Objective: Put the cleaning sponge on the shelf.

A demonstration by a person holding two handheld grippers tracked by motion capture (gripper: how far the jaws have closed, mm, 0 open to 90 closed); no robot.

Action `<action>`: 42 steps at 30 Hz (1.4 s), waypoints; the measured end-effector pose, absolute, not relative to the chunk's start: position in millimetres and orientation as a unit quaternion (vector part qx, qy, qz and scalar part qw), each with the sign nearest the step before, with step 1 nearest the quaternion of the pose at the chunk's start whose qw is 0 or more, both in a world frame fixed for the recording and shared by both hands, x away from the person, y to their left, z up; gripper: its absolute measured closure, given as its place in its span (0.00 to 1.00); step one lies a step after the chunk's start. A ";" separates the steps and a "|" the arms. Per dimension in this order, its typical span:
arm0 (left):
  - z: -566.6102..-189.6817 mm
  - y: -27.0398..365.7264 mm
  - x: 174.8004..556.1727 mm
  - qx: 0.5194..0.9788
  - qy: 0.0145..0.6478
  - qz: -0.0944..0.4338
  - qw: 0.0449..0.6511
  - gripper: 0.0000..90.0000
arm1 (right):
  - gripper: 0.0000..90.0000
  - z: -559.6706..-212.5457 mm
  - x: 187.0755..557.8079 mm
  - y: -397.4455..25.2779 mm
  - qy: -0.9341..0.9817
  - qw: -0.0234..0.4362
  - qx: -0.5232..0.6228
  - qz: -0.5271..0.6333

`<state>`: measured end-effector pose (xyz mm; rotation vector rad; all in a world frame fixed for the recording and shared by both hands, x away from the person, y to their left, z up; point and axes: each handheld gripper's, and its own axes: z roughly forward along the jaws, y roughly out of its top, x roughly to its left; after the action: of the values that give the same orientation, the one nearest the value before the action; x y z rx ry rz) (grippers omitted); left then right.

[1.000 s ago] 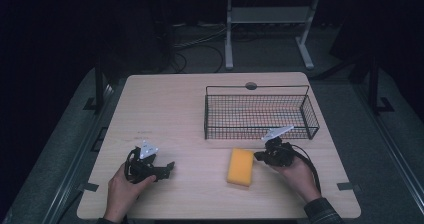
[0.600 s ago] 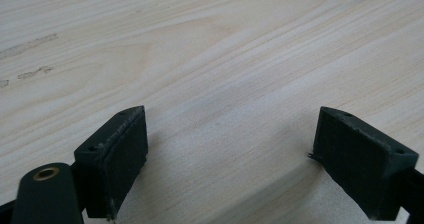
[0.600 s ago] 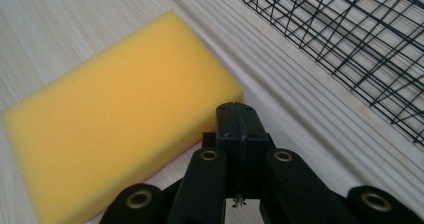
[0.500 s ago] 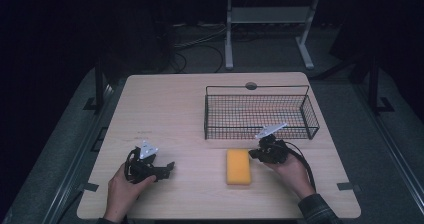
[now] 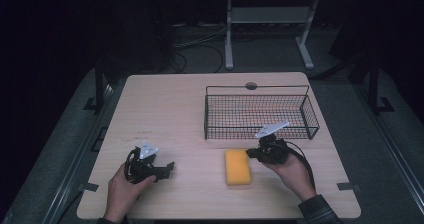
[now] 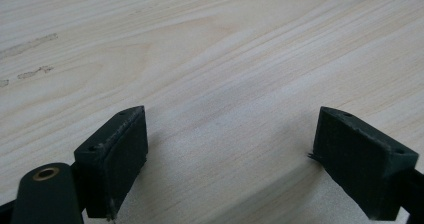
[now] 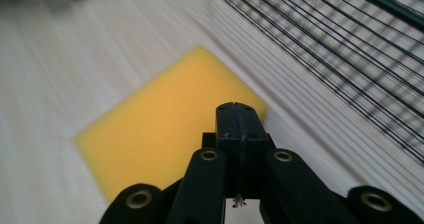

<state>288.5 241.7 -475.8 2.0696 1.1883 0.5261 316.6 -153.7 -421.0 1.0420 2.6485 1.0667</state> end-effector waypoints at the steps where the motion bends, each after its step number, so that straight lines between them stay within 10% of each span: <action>1: -475.8 241.7 288.5 0.796 0.457 0.202 0.342 0.15 | 1.00 -418.1 312.5 -147.0 0.872 0.043 0.333 0.356; 42: -475.6 242.0 288.4 0.797 0.456 0.202 0.341 0.15 | 1.00 -436.7 286.6 -92.0 0.903 -0.009 0.269 0.334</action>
<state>288.4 242.0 -475.6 2.0744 1.1853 0.5262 286.6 -92.0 -436.7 0.8499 2.8546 1.0540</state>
